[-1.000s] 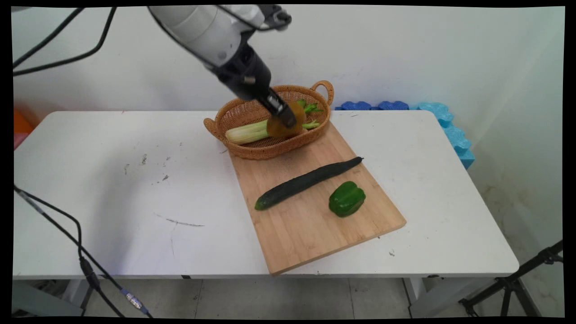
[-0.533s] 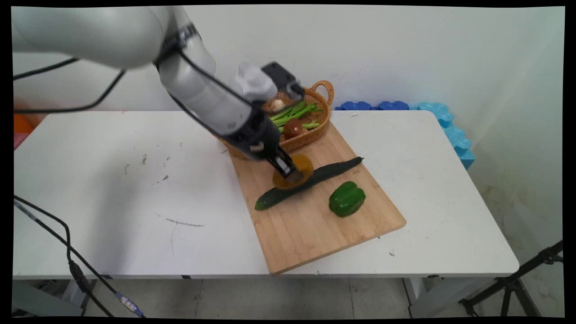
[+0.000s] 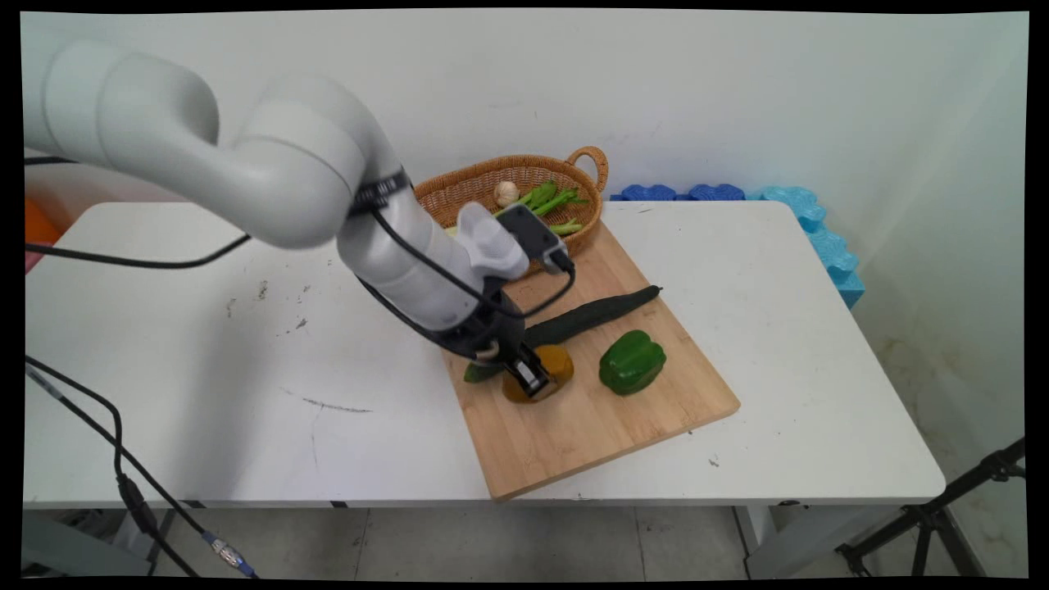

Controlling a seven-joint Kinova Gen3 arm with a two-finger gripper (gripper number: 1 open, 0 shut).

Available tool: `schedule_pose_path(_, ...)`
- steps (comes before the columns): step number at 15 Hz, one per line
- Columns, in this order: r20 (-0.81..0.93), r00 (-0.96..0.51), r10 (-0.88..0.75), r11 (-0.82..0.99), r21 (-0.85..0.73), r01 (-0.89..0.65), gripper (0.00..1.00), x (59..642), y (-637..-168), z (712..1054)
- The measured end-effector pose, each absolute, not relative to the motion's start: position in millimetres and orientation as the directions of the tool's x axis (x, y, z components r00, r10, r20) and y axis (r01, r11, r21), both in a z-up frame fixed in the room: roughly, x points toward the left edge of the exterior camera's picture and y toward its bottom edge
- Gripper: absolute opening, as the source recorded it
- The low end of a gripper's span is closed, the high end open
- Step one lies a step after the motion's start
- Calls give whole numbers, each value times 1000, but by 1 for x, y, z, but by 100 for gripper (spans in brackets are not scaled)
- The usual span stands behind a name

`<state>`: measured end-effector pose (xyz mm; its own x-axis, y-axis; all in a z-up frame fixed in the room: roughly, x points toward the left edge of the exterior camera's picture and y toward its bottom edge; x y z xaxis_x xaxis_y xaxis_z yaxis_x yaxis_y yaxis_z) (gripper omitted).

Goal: Place the picked object on the cutting board

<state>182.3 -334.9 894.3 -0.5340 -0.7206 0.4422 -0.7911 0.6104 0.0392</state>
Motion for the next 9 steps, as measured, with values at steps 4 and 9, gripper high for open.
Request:
schedule_pose_path(4,433,-537,-724,608,33,-793,0,174,-334,871)
schedule_pose_path(9,436,-541,-719,612,30,-790,100,169,-334,854)
